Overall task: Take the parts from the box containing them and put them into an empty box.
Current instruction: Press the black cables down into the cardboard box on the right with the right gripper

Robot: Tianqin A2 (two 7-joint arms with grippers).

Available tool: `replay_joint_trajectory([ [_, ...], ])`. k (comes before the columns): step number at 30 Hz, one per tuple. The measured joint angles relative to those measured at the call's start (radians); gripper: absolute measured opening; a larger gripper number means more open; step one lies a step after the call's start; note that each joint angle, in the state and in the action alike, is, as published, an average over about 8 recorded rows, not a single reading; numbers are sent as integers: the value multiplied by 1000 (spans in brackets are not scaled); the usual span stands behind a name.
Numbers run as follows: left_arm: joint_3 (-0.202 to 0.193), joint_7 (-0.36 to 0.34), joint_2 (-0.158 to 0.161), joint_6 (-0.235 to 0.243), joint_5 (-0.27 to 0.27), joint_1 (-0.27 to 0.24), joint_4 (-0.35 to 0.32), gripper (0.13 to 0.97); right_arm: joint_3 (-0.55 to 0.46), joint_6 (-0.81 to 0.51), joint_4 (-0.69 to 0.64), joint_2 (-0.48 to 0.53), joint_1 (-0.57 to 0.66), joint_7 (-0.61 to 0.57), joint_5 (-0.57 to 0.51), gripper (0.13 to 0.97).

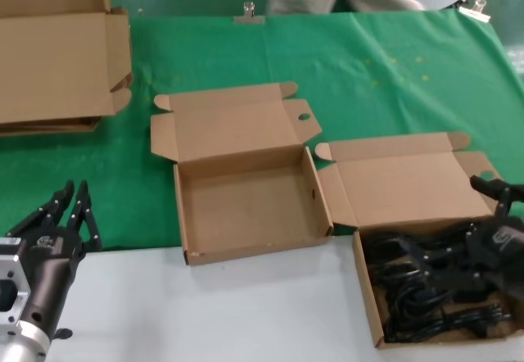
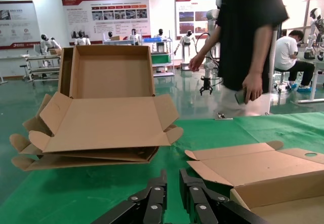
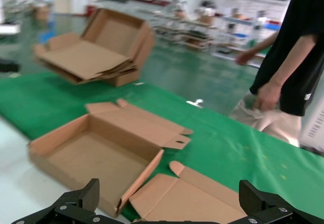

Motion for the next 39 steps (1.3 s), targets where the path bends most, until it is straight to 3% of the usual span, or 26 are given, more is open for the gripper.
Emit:
replay_joint_trajectory([
  [9, 0, 0, 0, 0, 0, 0, 0, 198, 0, -283, -14, 141, 154, 39, -39, 966],
  [17, 0, 0, 0, 0, 0, 0, 0, 172, -60, -576, -44, 181, 320, 44, -121, 966],
  [29, 0, 0, 0, 0, 0, 0, 0, 172, -194, -968, -219, 112, 626, -43, -340, 966],
  [39, 0, 0, 0, 0, 0, 0, 0, 172, -271, -1110, -400, 16, 804, -238, -494, 966],
])
